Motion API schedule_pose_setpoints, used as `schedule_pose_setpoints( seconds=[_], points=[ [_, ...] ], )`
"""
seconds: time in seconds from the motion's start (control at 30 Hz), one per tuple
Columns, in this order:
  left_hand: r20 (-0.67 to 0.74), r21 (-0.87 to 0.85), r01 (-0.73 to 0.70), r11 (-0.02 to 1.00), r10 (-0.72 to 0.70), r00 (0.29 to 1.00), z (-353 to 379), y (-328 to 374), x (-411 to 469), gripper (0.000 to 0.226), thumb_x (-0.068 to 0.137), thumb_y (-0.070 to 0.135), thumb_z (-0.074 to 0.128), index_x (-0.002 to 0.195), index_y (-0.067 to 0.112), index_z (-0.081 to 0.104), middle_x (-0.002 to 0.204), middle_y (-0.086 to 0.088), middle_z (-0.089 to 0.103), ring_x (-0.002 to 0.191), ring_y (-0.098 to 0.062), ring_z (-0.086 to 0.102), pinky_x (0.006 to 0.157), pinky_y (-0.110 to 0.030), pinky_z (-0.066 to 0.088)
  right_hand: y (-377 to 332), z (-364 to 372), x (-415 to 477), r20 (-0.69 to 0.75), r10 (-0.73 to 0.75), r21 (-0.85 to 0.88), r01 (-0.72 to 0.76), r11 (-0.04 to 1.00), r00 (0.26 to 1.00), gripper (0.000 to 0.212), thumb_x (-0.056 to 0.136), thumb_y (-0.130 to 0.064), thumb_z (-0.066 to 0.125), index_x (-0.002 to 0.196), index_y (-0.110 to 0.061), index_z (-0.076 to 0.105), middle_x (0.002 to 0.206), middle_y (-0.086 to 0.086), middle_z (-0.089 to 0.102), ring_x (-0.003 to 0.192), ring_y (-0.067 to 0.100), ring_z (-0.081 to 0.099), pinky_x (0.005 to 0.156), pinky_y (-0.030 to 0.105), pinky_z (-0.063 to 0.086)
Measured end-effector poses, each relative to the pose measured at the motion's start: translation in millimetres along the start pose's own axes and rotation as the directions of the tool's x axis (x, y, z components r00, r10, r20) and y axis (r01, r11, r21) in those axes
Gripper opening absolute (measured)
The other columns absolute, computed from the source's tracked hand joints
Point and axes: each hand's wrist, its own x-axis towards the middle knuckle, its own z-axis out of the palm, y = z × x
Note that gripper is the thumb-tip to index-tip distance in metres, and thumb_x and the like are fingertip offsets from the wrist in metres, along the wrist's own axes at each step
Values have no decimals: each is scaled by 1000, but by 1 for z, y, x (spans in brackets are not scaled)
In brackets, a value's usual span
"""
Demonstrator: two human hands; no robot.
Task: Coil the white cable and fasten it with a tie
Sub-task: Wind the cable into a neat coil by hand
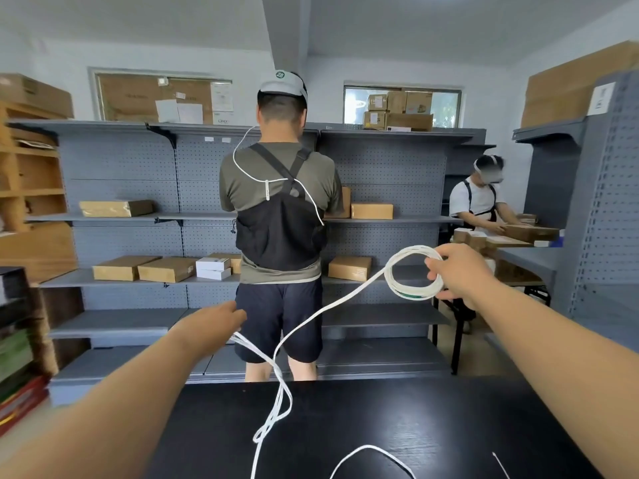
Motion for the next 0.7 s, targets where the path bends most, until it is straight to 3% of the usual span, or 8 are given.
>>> schedule_pose_setpoints(
  seconds=[0.13, 0.2, 0.23, 0.3, 0.4, 0.5, 0.6, 0.7],
  points=[
    [22, 58, 41, 997, -43, 999, 1, 11, 6, 35, 90, 2, 47, 124, 11, 48, 122, -10, 49, 108, -29, 56, 91, -36, 47, -17, 29, -16, 163, -46, -129, 67, 989, 986, 11, 93, -12, 53, 93, -11, 64, 89, 16, 67, 79, 29, 66, 73, 47, 59],
    [-30, -108, 44, 993, -48, 998, -10, 31, 12, 25, 94, 8, 45, 116, 9, 55, 116, -11, 56, 105, -27, 57, 88, -35, 46, -26, 46, -25, 239, -67, -181, 113, 977, 969, 14, 93, -11, 52, 96, -8, 64, 84, 13, 66, 69, 22, 63, 73, 47, 59],
    [-97, -271, 37, 962, -65, 993, -16, 41, 14, 21, 97, 13, 41, 108, 7, 58, 111, -12, 60, 100, -27, 57, 84, -34, 45, -29, 54, -29, 279, -71, -201, 130, 971, 958, 15, 93, -12, 51, 97, -7, 64, 80, 11, 64, 64, 18, 61, 73, 46, 59],
    [-167, -619, 14, 785, -149, 975, -26, 60, 13, 31, 100, 28, 37, 95, 6, 58, 101, -12, 64, 91, -25, 57, 77, -33, 42, -33, 67, -34, 349, -57, -236, 146, 961, 936, 18, 95, -13, 49, 100, -5, 64, 78, 8, 62, 62, 16, 58, 75, 46, 59],
    [-153, -893, -56, 446, -185, 971, -27, 80, 12, 35, 95, 46, 42, 108, 17, 58, 100, -1, 67, 91, -16, 62, 85, -32, 47, -37, 80, -39, 428, -42, -323, 196, 926, 903, 19, 96, -15, 49, 106, -6, 62, 89, 11, 62, 72, 20, 60, 79, 43, 59],
    [-83, -971, -50, 232, -133, 988, -18, 95, 9, 37, 85, 52, 58, 111, 26, 52, 98, 4, 67, 84, -8, 67, 80, -23, 51, -40, 88, -34, 396, -53, -336, 199, 921, 917, 18, 96, -16, 49, 106, -8, 62, 90, 11, 62, 71, 19, 60, 78, 41, 59],
    [67, -998, 67, -11, -8, 998, -8, 102, 13, 33, 86, 38, 64, 108, 14, 56, 101, -4, 69, 76, -7, 68, 77, -21, 47, -43, 93, -24, 352, -56, -297, 169, 940, 934, 16, 96, -16, 50, 103, -9, 62, 84, 8, 62, 65, 15, 58, 78, 43, 59],
    [69, -997, 71, -17, 120, 990, -1, 96, 20, 20, 91, 30, 59, 94, 10, 61, 90, -2, 71, 76, -5, 65, 82, -24, 42, -44, 94, -15, 314, -78, -340, 188, 922, 946, 17, 96, -18, 50, 104, -9, 63, 91, 12, 65, 71, 19, 61, 78, 42, 59]
  ],
)
